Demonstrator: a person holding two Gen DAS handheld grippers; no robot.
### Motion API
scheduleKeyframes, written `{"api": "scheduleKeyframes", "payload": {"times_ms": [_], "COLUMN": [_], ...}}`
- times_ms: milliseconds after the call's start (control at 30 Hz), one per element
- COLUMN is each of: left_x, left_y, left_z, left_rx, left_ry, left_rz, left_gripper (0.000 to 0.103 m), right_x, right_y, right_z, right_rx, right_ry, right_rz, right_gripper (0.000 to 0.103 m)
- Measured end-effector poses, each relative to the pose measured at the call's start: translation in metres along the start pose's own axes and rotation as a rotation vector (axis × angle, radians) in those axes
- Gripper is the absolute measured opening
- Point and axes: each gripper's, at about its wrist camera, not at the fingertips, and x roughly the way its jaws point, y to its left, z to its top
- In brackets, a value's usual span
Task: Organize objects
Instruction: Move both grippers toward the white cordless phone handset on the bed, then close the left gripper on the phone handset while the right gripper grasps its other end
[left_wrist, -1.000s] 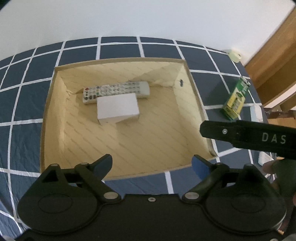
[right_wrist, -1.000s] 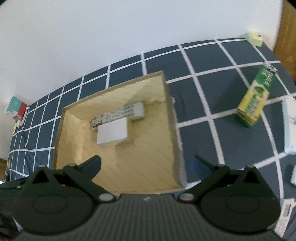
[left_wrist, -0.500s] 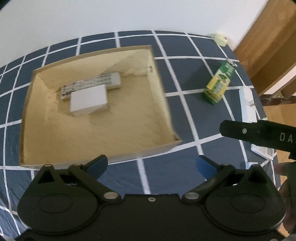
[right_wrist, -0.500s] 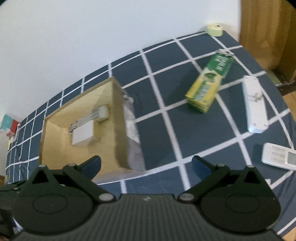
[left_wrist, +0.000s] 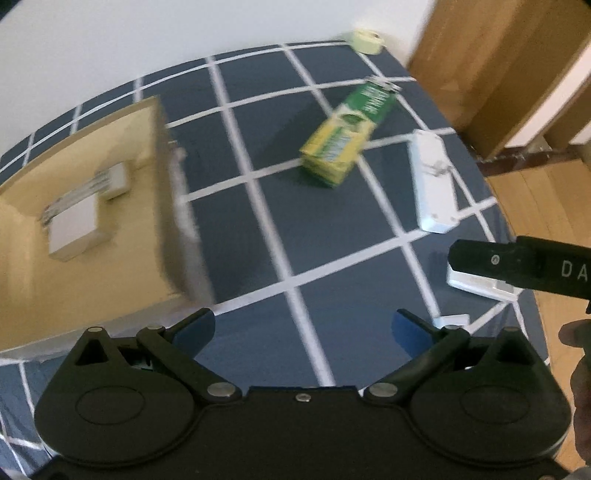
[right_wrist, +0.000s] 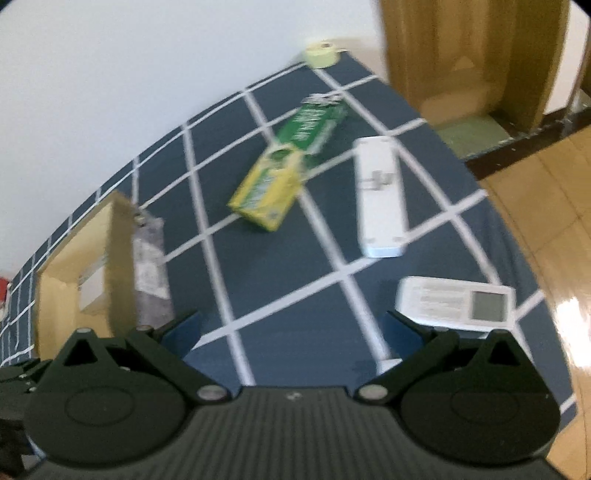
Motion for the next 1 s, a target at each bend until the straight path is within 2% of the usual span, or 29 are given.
{"api": "scheduleKeyframes", "payload": {"times_ms": [267, 433, 733, 1000], "left_x": [0.027, 0.046, 0.083, 0.121], "left_y": [-0.071, -0.102, -0.138, -0.158], "left_z": [0.006, 0.009, 0.011, 0.016], "left_rx": [0.088, 0.127, 0.181, 0.215], "left_ry": [0.026, 0.046, 0.104, 0.155], "left_rz": [-0.011, -0.015, -0.01, -0.028], "left_gripper": [0.103, 0.103, 0.103, 0.103], "right_x": [-0.003, -0.001, 0.014, 0.044], "right_y": [-0.071, -0.106, -0.15, -0.171], "right_z": [0.002, -0.001, -0.004, -0.001], "right_rx": [0.086, 0.142, 0.212, 0.241], "right_ry": [0.006, 0.011, 0.037, 0.083], "right_rz": [-0.056, -0.075, -0.11, -0.118], "right_gripper": [0.103, 0.103, 0.103, 0.1]}}
